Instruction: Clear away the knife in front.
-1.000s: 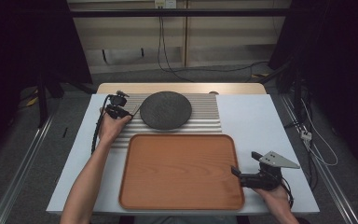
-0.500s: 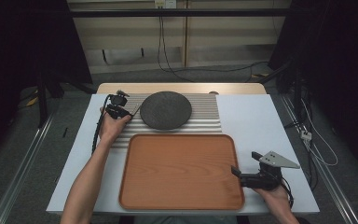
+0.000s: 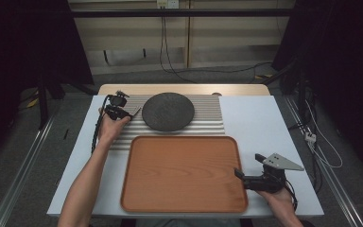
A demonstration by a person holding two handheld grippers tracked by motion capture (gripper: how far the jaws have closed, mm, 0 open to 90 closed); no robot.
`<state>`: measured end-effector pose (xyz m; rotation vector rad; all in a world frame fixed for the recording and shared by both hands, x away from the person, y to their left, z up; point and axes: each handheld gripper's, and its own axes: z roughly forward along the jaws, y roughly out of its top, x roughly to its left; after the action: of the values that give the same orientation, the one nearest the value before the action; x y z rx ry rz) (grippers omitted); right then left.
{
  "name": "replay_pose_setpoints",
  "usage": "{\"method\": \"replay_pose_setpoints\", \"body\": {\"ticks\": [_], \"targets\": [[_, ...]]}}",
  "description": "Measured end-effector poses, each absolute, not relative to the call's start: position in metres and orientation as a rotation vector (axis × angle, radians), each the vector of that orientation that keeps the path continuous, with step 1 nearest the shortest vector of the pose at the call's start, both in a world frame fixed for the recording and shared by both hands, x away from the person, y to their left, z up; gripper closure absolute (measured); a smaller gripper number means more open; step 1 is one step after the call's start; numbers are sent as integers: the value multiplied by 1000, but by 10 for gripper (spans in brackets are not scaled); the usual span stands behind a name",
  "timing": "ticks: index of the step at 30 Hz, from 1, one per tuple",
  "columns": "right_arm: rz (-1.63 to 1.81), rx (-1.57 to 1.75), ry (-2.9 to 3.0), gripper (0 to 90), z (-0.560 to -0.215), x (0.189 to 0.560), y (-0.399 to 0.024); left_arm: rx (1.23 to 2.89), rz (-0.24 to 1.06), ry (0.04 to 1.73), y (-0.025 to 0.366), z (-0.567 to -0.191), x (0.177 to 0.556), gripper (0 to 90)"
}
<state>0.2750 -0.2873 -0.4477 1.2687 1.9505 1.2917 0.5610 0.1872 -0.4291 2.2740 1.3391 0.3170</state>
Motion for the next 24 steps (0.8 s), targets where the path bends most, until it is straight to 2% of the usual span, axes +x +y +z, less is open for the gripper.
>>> {"method": "replay_pose_setpoints", "body": {"ticks": [24], "targets": [[1291, 1273, 1949, 13, -448, 275, -287, 2275, 279, 1353, 197, -437, 557, 790]]}}
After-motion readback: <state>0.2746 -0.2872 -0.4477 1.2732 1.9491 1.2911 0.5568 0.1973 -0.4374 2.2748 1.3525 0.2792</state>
